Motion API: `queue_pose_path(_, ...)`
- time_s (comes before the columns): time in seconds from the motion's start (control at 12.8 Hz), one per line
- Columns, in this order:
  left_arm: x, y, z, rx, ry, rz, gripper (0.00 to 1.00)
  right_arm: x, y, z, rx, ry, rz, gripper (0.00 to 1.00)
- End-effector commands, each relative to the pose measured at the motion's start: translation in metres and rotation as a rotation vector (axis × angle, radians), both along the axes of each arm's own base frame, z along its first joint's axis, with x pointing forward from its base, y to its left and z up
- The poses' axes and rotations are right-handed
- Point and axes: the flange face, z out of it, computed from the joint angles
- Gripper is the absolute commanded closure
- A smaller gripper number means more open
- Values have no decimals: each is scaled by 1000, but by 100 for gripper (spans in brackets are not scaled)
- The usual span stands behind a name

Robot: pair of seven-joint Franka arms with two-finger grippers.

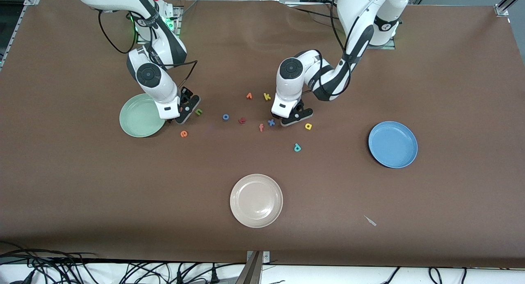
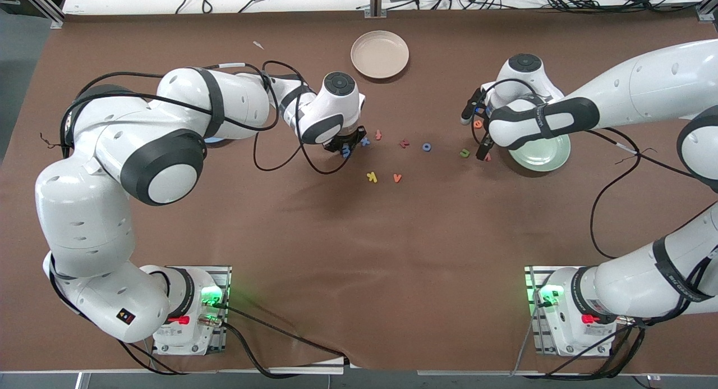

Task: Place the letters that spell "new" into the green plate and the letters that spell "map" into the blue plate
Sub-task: 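Carry the 3 to the blue plate while the right gripper carries the w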

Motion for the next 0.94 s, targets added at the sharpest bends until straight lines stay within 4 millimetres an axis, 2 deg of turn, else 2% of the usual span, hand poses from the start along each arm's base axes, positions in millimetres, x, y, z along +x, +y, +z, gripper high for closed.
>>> queue_pose_path(0.0, 30, 35, 19, 82, 57, -76, 100, -8, 2, -6, -11, -19, 80, 16)
queue_pose_path(0.08, 46, 52, 32, 66, 111, -115, 100, -8, 3, -9, -14, -24, 99, 22)
queue_pose_path(0.16, 60, 78, 43, 63, 166, -177, 100, -8, 3, -10, -15, -23, 102, 29)
queue_pose_path(0.31, 86, 129, 68, 62, 258, -316, 100, -11, 3, -17, -15, -12, 109, 33)
queue_pose_path(0.47, 113, 189, 78, 30, 356, -470, 100, -11, 4, -17, -17, -20, 125, 48)
queue_pose_path(0.7, 144, 287, 77, -52, 394, -662, 100, -11, 4, -19, -17, -19, 128, 92)
queue_pose_path(0.78, 149, 314, 73, -69, 398, -712, 100, -10, 4, -17, -18, -22, 128, 100)
queue_pose_path(0.86, 154, 337, 67, -37, 408, -789, 100, -8, 5, -10, -20, -34, 130, 100)
